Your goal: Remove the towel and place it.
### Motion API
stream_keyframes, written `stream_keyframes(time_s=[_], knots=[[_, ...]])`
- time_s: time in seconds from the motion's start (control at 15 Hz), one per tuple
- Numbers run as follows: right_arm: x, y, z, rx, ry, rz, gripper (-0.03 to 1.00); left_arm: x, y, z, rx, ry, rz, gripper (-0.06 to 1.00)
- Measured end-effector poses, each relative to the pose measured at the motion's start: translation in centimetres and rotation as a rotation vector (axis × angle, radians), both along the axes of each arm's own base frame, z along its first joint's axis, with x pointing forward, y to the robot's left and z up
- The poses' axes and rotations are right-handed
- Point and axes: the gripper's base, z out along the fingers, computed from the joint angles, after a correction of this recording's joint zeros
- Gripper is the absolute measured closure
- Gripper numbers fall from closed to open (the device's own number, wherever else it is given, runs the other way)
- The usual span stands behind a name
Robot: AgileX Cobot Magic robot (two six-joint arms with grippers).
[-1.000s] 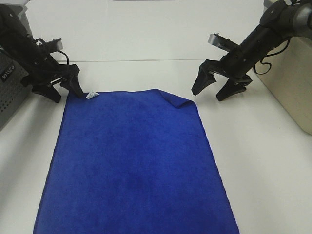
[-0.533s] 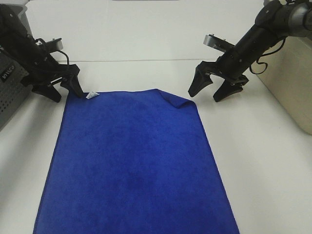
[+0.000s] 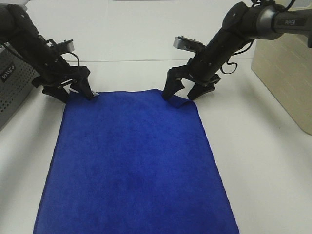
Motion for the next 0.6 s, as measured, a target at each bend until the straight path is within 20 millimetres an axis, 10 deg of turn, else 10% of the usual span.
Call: stream_keyframes(time_s=[0.33,0.6], knots=[[-0.3,3.2,-0.4,-0.078,-0.132,0.059,0.09,-0.3,-2.5,-0.1,-0.005,-0.005,-0.043,0.29],[0.2,2.6,-0.6,-0.161,-0.196,0.088,0.29,-0.2,-2.4,-0.5,-0.001,-0.008,-0.037,0.58]])
